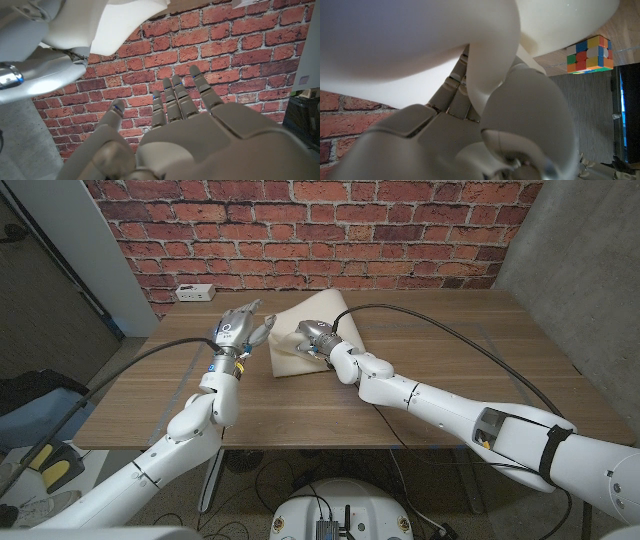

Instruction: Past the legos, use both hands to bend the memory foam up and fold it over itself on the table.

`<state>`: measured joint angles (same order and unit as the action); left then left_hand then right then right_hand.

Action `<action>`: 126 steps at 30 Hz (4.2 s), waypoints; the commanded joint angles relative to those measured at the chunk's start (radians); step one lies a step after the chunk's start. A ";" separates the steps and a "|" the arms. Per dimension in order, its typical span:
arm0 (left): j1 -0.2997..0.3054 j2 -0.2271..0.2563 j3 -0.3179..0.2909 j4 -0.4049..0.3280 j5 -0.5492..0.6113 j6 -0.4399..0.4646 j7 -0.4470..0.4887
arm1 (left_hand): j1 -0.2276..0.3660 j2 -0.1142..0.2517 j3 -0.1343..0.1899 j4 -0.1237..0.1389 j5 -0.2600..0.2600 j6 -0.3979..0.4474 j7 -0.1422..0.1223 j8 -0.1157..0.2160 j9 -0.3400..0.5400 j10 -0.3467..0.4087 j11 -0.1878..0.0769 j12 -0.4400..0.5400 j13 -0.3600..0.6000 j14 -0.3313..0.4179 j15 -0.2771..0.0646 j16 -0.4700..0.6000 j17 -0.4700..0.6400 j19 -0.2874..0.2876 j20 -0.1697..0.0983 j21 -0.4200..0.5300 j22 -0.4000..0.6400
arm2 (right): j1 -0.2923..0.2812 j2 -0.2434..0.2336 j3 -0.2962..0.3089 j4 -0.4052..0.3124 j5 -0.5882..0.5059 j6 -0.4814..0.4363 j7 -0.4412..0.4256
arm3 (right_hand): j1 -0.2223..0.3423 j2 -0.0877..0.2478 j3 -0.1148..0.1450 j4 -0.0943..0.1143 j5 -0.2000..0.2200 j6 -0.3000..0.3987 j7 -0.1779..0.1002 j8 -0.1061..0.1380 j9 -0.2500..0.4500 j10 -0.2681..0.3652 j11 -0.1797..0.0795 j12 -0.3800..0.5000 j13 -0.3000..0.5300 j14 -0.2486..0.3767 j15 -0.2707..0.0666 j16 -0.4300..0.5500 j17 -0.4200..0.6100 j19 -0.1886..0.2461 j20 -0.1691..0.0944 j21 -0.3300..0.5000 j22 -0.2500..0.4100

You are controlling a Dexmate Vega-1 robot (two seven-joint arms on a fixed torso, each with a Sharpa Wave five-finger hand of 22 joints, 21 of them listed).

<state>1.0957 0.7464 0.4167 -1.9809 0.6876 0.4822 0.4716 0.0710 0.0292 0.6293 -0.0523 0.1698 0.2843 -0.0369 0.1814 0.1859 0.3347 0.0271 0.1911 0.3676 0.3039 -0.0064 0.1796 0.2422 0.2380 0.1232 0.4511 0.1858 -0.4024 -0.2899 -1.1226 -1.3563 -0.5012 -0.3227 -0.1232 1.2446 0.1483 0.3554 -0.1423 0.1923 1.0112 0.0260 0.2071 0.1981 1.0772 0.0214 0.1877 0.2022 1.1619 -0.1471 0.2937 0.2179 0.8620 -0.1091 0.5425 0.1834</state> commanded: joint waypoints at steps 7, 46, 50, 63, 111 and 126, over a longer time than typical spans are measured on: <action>-0.235 0.116 0.136 0.080 -0.134 0.081 -0.361 | -0.062 -0.053 -0.060 0.020 0.010 -0.050 0.030 -0.005 -0.008 -0.146 -0.063 -0.013 -0.075 -0.182 -0.005 -0.008 -0.052 -0.119 -0.042 -0.086 -0.005 | -0.002 0.006 -0.018 0.009 -0.081 0.014 0.002 | 0.001 0.011 -0.001 0.005 0.005 0.002 -0.015 0.003 0.003 0.011 0.001 0.004 0.006 -0.025 -0.014 -0.002 0.007 -0.007 -0.016 0.004 0.001; -0.516 0.097 0.346 0.338 -0.157 -0.117 -0.634 | -0.078 -0.132 -0.219 0.138 0.037 -0.259 -0.063 -0.016 -0.010 -0.367 -0.134 -0.014 -0.167 -0.372 -0.007 -0.002 -0.059 -0.276 -0.030 -0.203 -0.001 | -0.025 -0.002 -0.004 -0.021 -0.132 0.011 -0.003 | -0.007 0.011 0.001 0.002 0.007 0.003 -0.016 0.004 0.004 0.014 -0.003 0.008 0.006 -0.016 -0.022 -0.003 0.004 -0.011 -0.018 0.013 0.000; -0.538 0.084 0.365 0.358 -0.140 -0.123 -0.654 | -0.073 -0.129 -0.237 0.155 0.043 -0.327 -0.104 -0.017 -0.010 -0.437 -0.148 -0.017 -0.174 -0.399 -0.006 -0.002 -0.059 -0.289 -0.033 -0.217 0.000 | -0.026 0.002 -0.001 -0.014 -0.129 0.015 -0.007 | -0.008 0.010 0.000 0.003 0.007 0.003 -0.014 0.004 0.004 0.015 -0.003 0.008 0.006 -0.017 -0.022 -0.003 0.004 -0.011 -0.018 0.014 0.000; -0.667 0.006 0.481 0.480 -0.038 -0.118 -0.801 | -0.070 -0.129 -0.265 0.175 0.050 -0.268 -0.088 0.014 -0.011 -0.392 -0.149 0.017 -0.179 -0.429 -0.003 0.002 -0.060 -0.329 -0.040 -0.239 0.000 | -0.019 0.010 -0.003 -0.012 -0.128 0.004 0.010 | -0.006 0.011 0.002 -0.001 0.007 0.001 -0.014 0.003 0.004 0.012 0.004 0.007 0.006 -0.019 -0.021 -0.004 0.006 -0.014 -0.018 0.017 0.000; -0.697 -0.022 0.521 0.505 0.019 -0.127 -0.821 | -0.063 -0.131 -0.291 0.186 0.057 -0.296 -0.057 -0.001 -0.010 -0.396 -0.130 0.012 -0.180 -0.415 -0.015 0.009 -0.061 -0.320 -0.027 -0.238 0.001 | 0.035 -0.126 0.210 0.019 0.439 0.399 0.560 | -0.809 -0.213 -0.581 0.280 0.190 -0.687 -0.067 -0.016 0.001 -0.846 0.091 -0.008 -0.001 -0.974 0.252 -0.112 -0.005 -0.636 0.282 -0.363 -0.002; -0.682 -0.015 0.515 0.471 0.034 -0.103 -0.837 | -0.061 -0.131 -0.296 0.187 0.059 -0.298 -0.054 0.000 -0.010 -0.394 -0.130 0.013 -0.181 -0.416 -0.017 0.008 -0.062 -0.319 -0.025 -0.239 0.001 | -0.071 -0.126 0.372 0.042 0.733 0.539 0.531 | -0.805 -0.192 -0.590 0.276 0.196 -0.656 -0.040 -0.002 -0.001 -0.846 0.089 0.009 -0.004 -1.006 0.232 -0.100 -0.012 -0.663 0.234 -0.349 -0.004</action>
<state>0.4026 0.7260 0.9365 -1.4863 0.7111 0.3596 -0.3526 0.0017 -0.1008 0.3372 0.1324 0.2232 -0.0061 -0.0903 0.1758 0.1700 -0.0566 -0.1012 0.2033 0.1840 -0.1105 -0.0199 0.1820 0.1797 -0.0842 0.0965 0.2129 0.1837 -0.3971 -0.4173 -0.8713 -1.3325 0.0227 0.1066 0.4451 0.4387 -0.0587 -0.2274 0.1326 0.3784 0.3432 -0.0195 0.2047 0.1995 0.2231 0.1169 0.1923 0.2009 0.1499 0.0940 0.1857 0.2043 0.1871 0.1379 0.1820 0.1751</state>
